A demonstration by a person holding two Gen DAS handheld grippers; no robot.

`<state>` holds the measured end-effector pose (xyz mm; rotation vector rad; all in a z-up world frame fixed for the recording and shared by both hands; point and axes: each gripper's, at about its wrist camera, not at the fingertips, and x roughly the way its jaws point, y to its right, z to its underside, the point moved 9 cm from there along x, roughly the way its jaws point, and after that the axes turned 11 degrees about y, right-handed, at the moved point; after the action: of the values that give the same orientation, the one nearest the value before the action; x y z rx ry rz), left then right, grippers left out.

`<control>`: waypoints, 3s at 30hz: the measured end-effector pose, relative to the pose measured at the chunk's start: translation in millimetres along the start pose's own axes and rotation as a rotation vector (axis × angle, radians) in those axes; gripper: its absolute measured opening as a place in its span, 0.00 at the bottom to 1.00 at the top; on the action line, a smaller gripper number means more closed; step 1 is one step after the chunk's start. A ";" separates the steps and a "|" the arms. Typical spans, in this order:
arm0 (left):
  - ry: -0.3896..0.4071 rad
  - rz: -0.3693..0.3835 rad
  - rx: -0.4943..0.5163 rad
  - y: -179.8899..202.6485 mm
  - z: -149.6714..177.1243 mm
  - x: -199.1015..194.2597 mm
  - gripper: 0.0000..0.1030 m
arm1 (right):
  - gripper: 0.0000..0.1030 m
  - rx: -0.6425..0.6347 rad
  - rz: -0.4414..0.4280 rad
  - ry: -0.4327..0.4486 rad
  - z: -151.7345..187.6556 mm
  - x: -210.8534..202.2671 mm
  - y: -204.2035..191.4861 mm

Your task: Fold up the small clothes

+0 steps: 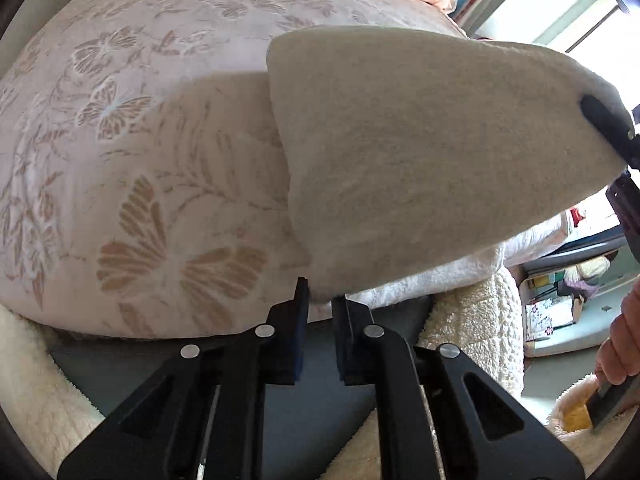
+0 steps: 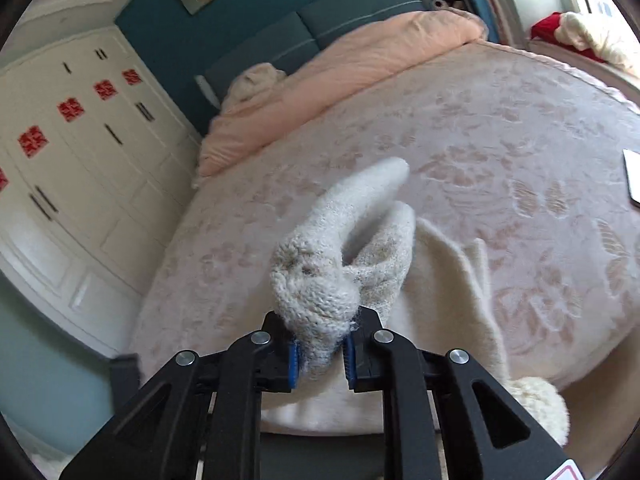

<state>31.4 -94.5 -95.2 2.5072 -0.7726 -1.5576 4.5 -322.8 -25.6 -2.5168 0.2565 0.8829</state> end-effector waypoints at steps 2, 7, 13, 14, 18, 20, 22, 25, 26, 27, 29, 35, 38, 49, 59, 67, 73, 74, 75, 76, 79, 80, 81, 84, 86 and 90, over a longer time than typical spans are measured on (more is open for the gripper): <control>-0.067 0.009 0.014 4.4 12.2 15.2 0.10 | 0.15 0.093 0.111 -0.148 51.0 33.5 56.7; -0.072 0.046 0.031 16.8 11.8 13.1 0.10 | 0.23 0.190 0.065 -0.129 59.6 25.3 65.5; 0.172 0.018 -0.019 3.9 -32.6 -40.2 0.59 | 0.36 0.131 0.170 0.018 6.6 -22.5 68.4; 0.217 -0.007 -0.032 -1.4 -40.9 -49.5 0.61 | 0.31 0.107 0.114 0.049 -6.6 -30.3 52.3; 0.280 -0.116 -0.056 -25.3 -60.8 -63.4 0.67 | 0.24 -0.064 -0.090 0.060 -30.5 -28.6 -44.0; 0.276 -0.141 -0.068 -33.0 -63.9 -64.5 0.67 | 0.24 -0.123 -0.146 0.007 -12.0 -2.8 -79.6; 0.277 -0.162 -0.071 -39.8 -65.7 -67.5 0.67 | 0.24 -0.129 -0.171 -0.168 43.0 51.4 -94.9; 0.283 -0.188 -0.048 -40.8 -62.2 -72.6 0.70 | 0.24 -0.173 -0.156 -0.387 128.0 101.7 -101.2; 0.279 -0.193 -0.038 -40.1 -60.3 -73.3 0.71 | 0.24 -0.192 -0.163 -0.363 121.4 92.8 -109.2; 0.272 -0.194 -0.029 -39.5 -57.9 -72.6 0.71 | 0.24 -0.209 -0.154 -0.337 110.3 83.2 -113.5; 0.266 -0.203 -0.013 -40.4 -54.2 -72.9 0.72 | 0.21 -0.186 -0.184 -0.255 82.4 62.8 -119.2; 0.223 -0.210 -0.001 -34.4 -46.6 -54.0 0.78 | 0.20 -0.208 -0.102 -0.342 114.3 101.9 -95.1; 0.226 -0.209 0.041 -20.8 -46.9 -52.1 0.78 | 0.20 -0.146 -0.147 -0.308 96.3 88.5 -98.6; 0.170 -0.187 0.136 9.7 -36.0 -30.9 0.82 | 0.48 0.156 0.039 -0.174 44.0 38.1 47.3; 0.140 -0.213 0.268 41.9 -30.2 -14.7 0.85 | 0.12 0.069 -0.010 -0.034 11.0 10.6 26.8; 0.076 -0.197 0.217 42.8 -26.9 2.4 0.86 | 0.23 0.064 0.091 -0.141 44.0 32.5 54.1; 0.076 -0.223 0.189 37.2 -30.7 5.4 0.87 | 0.29 -0.050 -0.027 -0.005 -22.9 16.3 -19.0; 0.071 -0.228 0.184 35.6 -30.5 5.9 0.87 | 0.28 -0.063 -0.074 0.001 -29.0 20.3 -35.3; 0.070 -0.234 0.181 33.8 -30.2 5.2 0.87 | 0.28 -0.077 -0.117 -0.006 -33.2 27.7 -52.5; 0.073 -0.242 0.176 31.2 -30.3 3.7 0.87 | 0.28 -0.103 -0.147 -0.027 -32.0 39.6 -69.5; 0.081 -0.257 0.152 22.0 -30.3 -1.3 0.87 | 0.28 -0.156 -0.179 -0.201 0.4 99.8 -94.5; 0.082 -0.262 0.142 18.2 -30.3 -2.6 0.87 | 0.28 -0.170 -0.160 -0.309 26.3 128.2 -93.0; 0.083 -0.269 0.134 14.4 -30.0 -3.5 0.87 | 0.27 -0.198 -0.128 -0.367 48.6 148.1 -88.2; 0.076 -0.285 0.108 4.1 -30.1 -5.0 0.87 | 0.21 -0.174 -0.142 -0.304 34.0 129.4 -89.3; 0.083 -0.277 0.102 2.5 -32.7 -8.1 0.87 | 0.30 -0.101 -0.137 -0.197 7.6 94.1 -74.8; 0.084 -0.244 0.084 6.8 -37.7 -3.2 0.88 | 0.59 0.008 0.000 -0.080 -7.7 48.3 -2.0</control>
<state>60.3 -105.9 -72.4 2.7988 -0.5493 -1.5035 46.8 -325.9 -50.0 -2.4683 0.2342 0.9778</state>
